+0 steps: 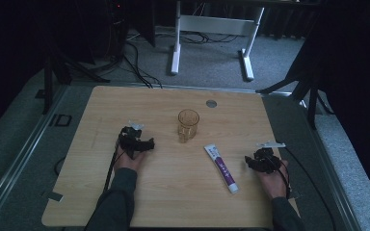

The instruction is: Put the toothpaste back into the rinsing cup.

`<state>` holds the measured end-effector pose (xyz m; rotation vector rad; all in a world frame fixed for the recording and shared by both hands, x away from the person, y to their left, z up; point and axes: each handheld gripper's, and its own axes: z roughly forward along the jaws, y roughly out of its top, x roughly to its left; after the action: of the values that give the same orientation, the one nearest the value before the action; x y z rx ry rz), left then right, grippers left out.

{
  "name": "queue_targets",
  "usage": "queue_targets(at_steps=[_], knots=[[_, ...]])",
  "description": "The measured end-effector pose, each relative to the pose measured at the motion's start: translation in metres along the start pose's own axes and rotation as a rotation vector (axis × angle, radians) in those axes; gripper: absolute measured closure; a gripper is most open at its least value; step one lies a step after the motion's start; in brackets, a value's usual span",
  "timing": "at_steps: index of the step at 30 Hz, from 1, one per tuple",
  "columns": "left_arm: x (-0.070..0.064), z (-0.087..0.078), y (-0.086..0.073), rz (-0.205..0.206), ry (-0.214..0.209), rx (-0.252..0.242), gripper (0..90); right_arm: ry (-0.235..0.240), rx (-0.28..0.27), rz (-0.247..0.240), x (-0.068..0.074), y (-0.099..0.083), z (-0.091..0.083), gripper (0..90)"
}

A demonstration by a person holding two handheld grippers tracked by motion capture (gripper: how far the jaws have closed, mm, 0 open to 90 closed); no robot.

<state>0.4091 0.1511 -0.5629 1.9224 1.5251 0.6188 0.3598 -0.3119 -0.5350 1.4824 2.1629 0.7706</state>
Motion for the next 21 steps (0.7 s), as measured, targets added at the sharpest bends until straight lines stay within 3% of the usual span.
queue_targets(at_steps=[2,14,21], knots=[[0.000,0.000,0.000,0.000,0.000,0.000,11.9,0.021,-0.013,0.028,0.001,0.003,-0.005,53.2],[-0.001,-0.001,-0.001,-0.001,0.003,-0.003,13.3,0.031,-0.004,-0.008,0.013,0.018,-0.023,58.6],[-0.001,-0.001,-0.001,-0.003,0.005,-0.003,13.4,0.033,0.022,0.013,0.017,0.023,-0.027,61.4]])
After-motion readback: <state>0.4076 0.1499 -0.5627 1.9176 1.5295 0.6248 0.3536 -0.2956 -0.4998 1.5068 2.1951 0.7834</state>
